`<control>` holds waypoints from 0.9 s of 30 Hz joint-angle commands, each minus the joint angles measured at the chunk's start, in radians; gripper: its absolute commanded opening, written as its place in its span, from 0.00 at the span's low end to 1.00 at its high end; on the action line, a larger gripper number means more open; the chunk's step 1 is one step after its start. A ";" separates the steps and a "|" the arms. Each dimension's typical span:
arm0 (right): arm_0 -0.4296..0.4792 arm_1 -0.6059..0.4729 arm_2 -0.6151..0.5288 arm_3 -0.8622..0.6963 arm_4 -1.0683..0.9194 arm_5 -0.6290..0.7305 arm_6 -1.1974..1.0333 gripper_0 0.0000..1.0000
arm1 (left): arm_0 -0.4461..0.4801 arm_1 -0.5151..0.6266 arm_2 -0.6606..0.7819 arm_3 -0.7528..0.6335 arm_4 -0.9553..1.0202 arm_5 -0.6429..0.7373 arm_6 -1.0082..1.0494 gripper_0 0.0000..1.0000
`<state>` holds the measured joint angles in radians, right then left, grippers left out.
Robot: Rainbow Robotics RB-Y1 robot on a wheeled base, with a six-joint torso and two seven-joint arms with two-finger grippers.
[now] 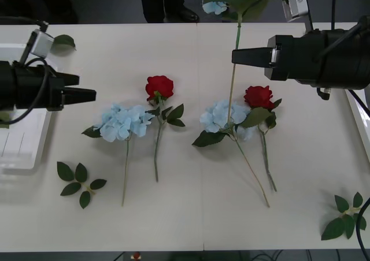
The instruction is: Place the red flowers into the right box and the blue flowers into the left box. If a person shows an open palm, hand one flower to the person first, then continue sorting.
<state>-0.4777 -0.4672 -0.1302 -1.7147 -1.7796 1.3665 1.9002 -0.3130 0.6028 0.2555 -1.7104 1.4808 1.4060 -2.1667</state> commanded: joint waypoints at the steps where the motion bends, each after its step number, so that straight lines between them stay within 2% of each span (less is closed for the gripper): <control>1: -0.035 0.024 -0.017 -0.037 -0.007 -0.003 -0.023 0.00 | -0.009 -0.080 -0.101 -0.028 0.085 -0.070 -0.054 1.00; 9: -0.035 0.027 -0.009 -0.037 -0.006 -0.003 -0.026 0.00 | -0.011 -0.218 -0.340 -0.028 0.168 -0.272 -0.145 1.00; 14: -0.035 0.027 -0.009 -0.037 -0.006 -0.003 -0.026 0.00 | -0.011 -0.288 -0.435 -0.029 0.196 -0.325 -0.176 1.00; 27: -0.035 0.027 -0.009 -0.037 -0.006 -0.003 -0.026 0.00 | -0.002 -0.439 -0.490 -0.031 0.222 -0.380 -0.285 1.00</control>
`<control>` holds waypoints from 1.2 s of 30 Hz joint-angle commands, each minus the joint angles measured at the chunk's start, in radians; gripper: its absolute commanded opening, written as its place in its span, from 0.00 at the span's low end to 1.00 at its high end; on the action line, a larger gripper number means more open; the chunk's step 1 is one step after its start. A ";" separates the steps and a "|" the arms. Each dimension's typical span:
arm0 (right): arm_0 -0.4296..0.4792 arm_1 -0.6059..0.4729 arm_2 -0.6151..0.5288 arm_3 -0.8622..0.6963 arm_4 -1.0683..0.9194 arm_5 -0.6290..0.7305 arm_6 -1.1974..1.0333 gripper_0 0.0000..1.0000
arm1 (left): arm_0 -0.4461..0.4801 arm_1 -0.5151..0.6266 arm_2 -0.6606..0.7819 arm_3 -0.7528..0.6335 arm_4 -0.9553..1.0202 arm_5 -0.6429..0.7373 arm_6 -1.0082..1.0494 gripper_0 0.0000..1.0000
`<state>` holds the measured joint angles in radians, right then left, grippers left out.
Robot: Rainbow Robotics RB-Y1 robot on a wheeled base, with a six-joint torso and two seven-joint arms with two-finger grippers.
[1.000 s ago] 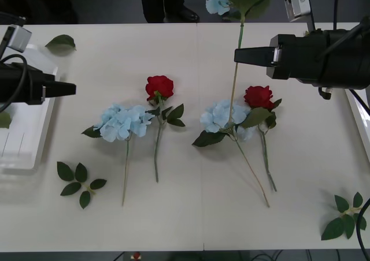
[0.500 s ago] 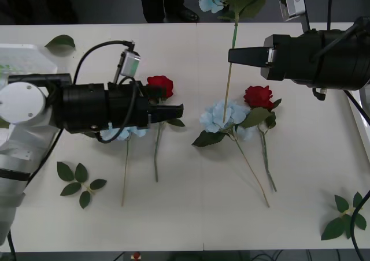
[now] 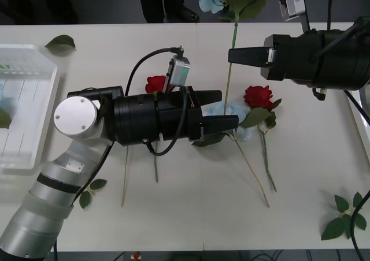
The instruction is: Place the red flowers into the right box and the blue flowers into the left box. If a person shows an open palm, hand one flower to the person first, then continue sorting.
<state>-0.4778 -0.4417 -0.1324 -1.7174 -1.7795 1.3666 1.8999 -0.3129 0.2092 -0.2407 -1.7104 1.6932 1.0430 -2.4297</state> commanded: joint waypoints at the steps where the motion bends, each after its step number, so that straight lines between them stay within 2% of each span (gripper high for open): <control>1: -0.035 0.001 -0.007 -0.034 -0.006 -0.003 -0.025 0.00 | -0.002 -0.056 0.003 -0.031 0.009 -0.023 -0.023 1.00; 3: -0.035 0.001 -0.007 -0.034 -0.006 -0.003 -0.025 0.00 | 0.000 -0.068 -0.003 -0.029 0.008 -0.037 -0.028 1.00; 4: -0.035 0.001 -0.007 -0.034 -0.006 -0.003 -0.025 0.00 | 0.000 -0.073 -0.008 -0.029 0.008 -0.049 -0.031 0.96; 5: -0.035 0.001 -0.007 -0.034 -0.006 -0.003 -0.025 0.00 | 0.000 -0.079 -0.012 -0.029 0.006 -0.060 -0.032 0.78; 6: -0.035 0.001 -0.007 -0.034 -0.006 -0.003 -0.025 0.00 | 0.000 -0.080 -0.014 -0.029 0.005 -0.063 -0.032 0.69; 8: -0.035 0.001 -0.007 -0.034 -0.006 -0.003 -0.025 0.00 | 0.000 -0.090 -0.015 -0.029 -0.009 -0.078 -0.031 0.21; 9: -0.035 0.001 -0.007 -0.034 -0.006 -0.003 -0.025 0.00 | 0.000 -0.091 -0.017 -0.029 -0.012 -0.081 -0.031 0.07; 10: -0.035 0.001 -0.007 -0.034 -0.006 -0.003 -0.025 0.00 | 0.000 -0.091 -0.015 -0.029 -0.020 -0.089 -0.028 0.00; 23: -0.035 0.001 -0.007 -0.034 -0.006 -0.003 -0.025 0.00 | 0.000 -0.077 -0.014 -0.029 -0.018 -0.098 -0.020 0.00; 24: -0.035 0.001 -0.007 -0.034 -0.006 -0.003 -0.025 0.06 | 0.002 -0.079 -0.012 -0.029 -0.017 -0.098 -0.019 0.00; 25: -0.035 0.001 -0.007 -0.034 -0.006 -0.003 -0.025 0.32 | 0.000 -0.077 -0.011 -0.029 -0.017 -0.098 -0.017 0.00; 26: -0.035 0.001 -0.007 -0.034 -0.006 -0.003 -0.025 0.66 | 0.002 -0.079 -0.009 -0.029 -0.017 -0.098 -0.015 0.00; 28: -0.035 0.001 -0.007 -0.034 -0.006 -0.003 -0.025 1.00 | 0.002 -0.079 -0.008 -0.029 -0.017 -0.098 -0.012 0.00; 36: -0.035 0.001 -0.007 -0.034 -0.006 -0.003 -0.025 1.00 | 0.000 -0.060 0.001 -0.032 -0.017 -0.098 0.001 0.00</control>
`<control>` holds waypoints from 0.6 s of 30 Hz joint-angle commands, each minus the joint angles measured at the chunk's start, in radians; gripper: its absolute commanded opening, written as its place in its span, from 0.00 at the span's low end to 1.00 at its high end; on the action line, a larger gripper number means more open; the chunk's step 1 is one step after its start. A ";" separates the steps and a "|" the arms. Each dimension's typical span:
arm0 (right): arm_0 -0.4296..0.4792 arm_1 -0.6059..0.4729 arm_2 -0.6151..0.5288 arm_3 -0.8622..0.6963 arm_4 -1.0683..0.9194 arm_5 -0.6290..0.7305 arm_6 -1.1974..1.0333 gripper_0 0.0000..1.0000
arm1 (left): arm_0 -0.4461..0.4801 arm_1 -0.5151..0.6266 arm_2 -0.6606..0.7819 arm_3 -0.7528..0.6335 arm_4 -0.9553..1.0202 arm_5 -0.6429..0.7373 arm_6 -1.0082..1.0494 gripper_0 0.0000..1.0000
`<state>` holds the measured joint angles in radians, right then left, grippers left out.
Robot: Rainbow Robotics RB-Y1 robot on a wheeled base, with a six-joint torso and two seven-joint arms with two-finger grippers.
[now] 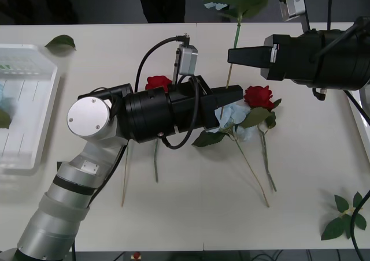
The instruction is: Place the red flowers into the right box and the blue flowers into the left box. If a person shows an open palm, hand one flower to the person first, then continue sorting.
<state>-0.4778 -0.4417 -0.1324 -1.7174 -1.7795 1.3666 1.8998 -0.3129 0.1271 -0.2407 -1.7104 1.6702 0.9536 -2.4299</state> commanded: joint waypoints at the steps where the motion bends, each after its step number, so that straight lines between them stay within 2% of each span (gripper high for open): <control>1: -0.035 0.001 -0.007 -0.034 -0.006 -0.003 -0.025 1.00 | 0.000 0.032 0.008 -0.035 0.006 -0.007 0.006 0.00; 9: -0.035 0.001 -0.007 -0.034 -0.006 -0.003 -0.025 1.00 | 0.002 0.147 0.135 -0.077 0.006 0.071 0.127 0.00; 18: -0.028 -0.006 -0.015 -0.028 -0.001 -0.004 -0.027 1.00 | 0.006 0.318 0.466 -0.078 -0.178 0.261 0.376 0.00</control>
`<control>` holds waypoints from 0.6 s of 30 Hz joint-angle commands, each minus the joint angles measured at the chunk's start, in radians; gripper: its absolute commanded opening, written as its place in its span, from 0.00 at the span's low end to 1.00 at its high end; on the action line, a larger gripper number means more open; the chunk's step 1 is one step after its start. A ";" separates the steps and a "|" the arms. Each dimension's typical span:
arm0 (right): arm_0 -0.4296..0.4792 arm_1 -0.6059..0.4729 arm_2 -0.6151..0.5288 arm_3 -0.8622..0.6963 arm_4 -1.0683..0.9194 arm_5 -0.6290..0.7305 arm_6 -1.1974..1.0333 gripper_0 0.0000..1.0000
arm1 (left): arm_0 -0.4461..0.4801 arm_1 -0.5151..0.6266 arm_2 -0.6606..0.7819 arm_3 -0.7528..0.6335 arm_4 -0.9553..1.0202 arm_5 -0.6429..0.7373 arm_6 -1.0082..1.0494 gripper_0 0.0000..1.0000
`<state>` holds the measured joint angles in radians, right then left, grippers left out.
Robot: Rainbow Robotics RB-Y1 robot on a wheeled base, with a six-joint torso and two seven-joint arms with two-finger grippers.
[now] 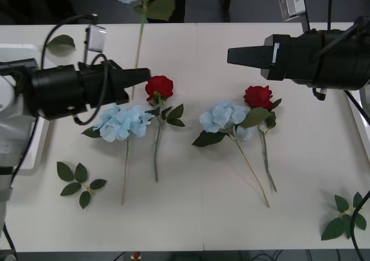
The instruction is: Place the red flowers into the right box and the blue flowers into the left box. If a person shows an open palm, hand one flower to the person first, then continue sorting.
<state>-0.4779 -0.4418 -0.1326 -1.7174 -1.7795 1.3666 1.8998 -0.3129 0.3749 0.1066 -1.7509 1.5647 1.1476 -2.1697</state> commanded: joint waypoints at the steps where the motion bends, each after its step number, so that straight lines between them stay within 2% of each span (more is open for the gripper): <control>1: -0.028 -0.011 -0.016 -0.024 0.002 -0.006 -0.025 1.00 | 0.008 0.088 0.171 -0.036 -0.112 0.098 0.149 0.00; 3: -0.036 -0.034 -0.028 -0.016 0.015 -0.001 -0.022 1.00 | 0.008 0.107 0.235 -0.030 -0.160 0.133 0.192 0.00; 9: -0.041 -0.112 -0.047 -0.016 0.226 0.094 -0.117 1.00 | 0.028 0.213 0.416 0.002 -0.420 0.176 0.315 0.00; 18: -0.042 -0.163 -0.035 -0.042 0.631 0.310 -0.318 1.00 | 0.060 0.372 0.512 0.183 -0.695 0.130 0.321 0.00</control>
<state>-0.4826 -0.5887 -0.1790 -1.7178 -1.2137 1.6503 1.6623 -0.2747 0.6929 0.6012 -1.6010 0.9034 1.3162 -1.8755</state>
